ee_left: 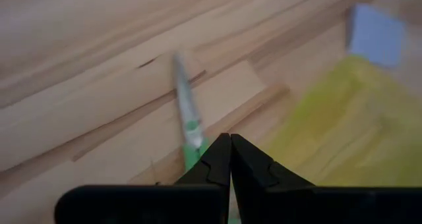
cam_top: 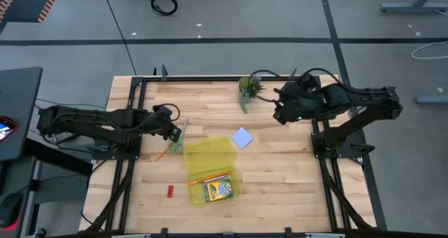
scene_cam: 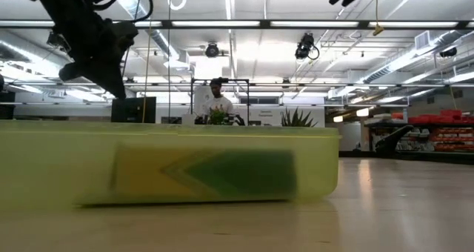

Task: Pack school essentials
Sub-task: Put the green scissors into the yellow supply box

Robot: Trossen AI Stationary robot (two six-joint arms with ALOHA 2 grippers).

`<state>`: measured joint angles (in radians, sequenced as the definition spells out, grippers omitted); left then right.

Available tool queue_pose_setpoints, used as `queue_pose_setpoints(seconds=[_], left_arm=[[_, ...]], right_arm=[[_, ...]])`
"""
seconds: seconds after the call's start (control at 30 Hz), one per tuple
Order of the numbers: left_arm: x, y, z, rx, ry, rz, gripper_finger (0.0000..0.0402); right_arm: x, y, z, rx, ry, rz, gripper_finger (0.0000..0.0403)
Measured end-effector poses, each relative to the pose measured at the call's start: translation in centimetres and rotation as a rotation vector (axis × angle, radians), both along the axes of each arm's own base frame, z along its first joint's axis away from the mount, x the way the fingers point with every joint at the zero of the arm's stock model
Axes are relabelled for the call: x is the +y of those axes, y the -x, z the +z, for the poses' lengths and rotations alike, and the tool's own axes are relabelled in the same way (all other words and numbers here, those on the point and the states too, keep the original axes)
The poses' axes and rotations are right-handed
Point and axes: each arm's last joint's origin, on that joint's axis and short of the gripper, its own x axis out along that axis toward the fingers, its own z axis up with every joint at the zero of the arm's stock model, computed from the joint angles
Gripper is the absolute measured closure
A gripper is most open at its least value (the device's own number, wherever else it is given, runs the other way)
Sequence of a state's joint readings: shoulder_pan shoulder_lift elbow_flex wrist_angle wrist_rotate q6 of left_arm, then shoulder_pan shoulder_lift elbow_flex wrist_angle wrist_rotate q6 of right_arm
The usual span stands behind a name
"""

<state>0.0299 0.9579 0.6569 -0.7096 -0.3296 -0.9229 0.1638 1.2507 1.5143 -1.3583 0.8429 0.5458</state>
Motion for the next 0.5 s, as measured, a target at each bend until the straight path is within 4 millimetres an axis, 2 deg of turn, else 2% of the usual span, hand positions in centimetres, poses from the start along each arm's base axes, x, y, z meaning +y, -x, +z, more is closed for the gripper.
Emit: queue_pose_setpoints(seconds=[0.1,0.23,0.5], left_arm=[[0.0,-0.2,-0.1,0.094,0.008,0.010,0.0378],[0.1,-0.3,-0.6,0.194,0.026,0.043,0.0337],[0.7,-1.0,-2.0,0.252,0.135,0.205,0.0179]], right_arm=[[-0.2,1.0,-0.5,-0.048,-0.010,-0.003,0.0043],[-0.2,1.5,-1.1,-0.079,-0.009,0.002,0.0044],[-0.2,1.4,-2.3,-0.025,0.014,0.029,0.0044]])
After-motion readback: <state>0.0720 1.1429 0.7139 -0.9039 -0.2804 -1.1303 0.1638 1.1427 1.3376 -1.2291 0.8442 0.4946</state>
